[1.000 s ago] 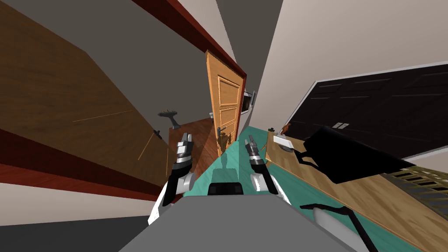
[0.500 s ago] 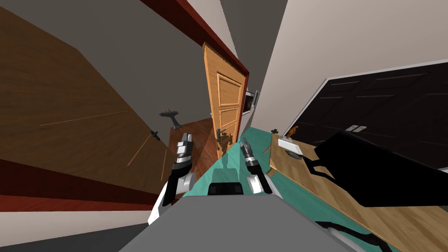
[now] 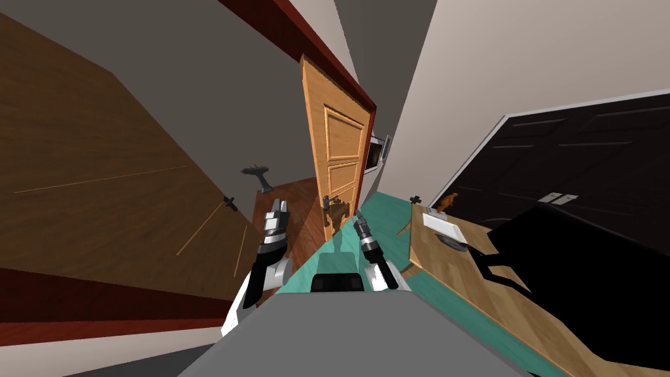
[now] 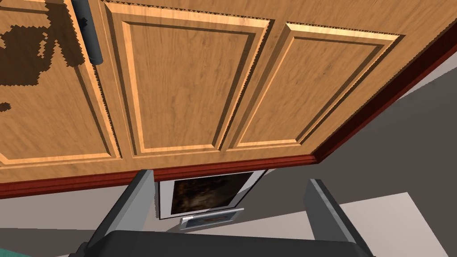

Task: Push the door open

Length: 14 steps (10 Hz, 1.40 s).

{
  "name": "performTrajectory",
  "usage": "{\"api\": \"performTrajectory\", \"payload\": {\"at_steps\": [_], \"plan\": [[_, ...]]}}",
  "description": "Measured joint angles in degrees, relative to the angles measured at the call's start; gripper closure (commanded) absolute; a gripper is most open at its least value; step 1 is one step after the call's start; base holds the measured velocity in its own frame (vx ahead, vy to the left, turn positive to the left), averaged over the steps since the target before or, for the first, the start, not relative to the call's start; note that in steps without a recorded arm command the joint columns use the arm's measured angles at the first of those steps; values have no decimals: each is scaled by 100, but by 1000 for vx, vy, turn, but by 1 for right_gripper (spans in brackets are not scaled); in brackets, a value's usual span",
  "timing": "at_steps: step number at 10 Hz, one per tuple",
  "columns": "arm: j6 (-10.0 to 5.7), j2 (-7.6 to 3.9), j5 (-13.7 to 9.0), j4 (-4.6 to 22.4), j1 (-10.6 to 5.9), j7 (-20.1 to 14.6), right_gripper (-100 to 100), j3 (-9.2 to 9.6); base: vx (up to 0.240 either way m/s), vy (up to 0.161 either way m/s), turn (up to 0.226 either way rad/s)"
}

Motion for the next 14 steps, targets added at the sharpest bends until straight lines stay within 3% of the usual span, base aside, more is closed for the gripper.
{"api": "performTrajectory", "payload": {"at_steps": [2,4,5,7,9,11,14], "plan": [[-45,-109,128,239,-8,-145,-100,206,169,-83,74],[-58,-73,288,500,-60,-213,-100,442,173,-78,73],[-71,-109,361,636,-80,-270,-100,556,186,-98,70],[87,-175,512,772,-178,-429,-100,799,154,-91,60],[89,-161,664,914,-130,-482,-100,1035,162,-84,75],[75,-193,792,1187,-199,-591,-100,1225,206,-84,62],[63,-325,968,1397,-196,-767,-100,1519,192,-80,62]]}}
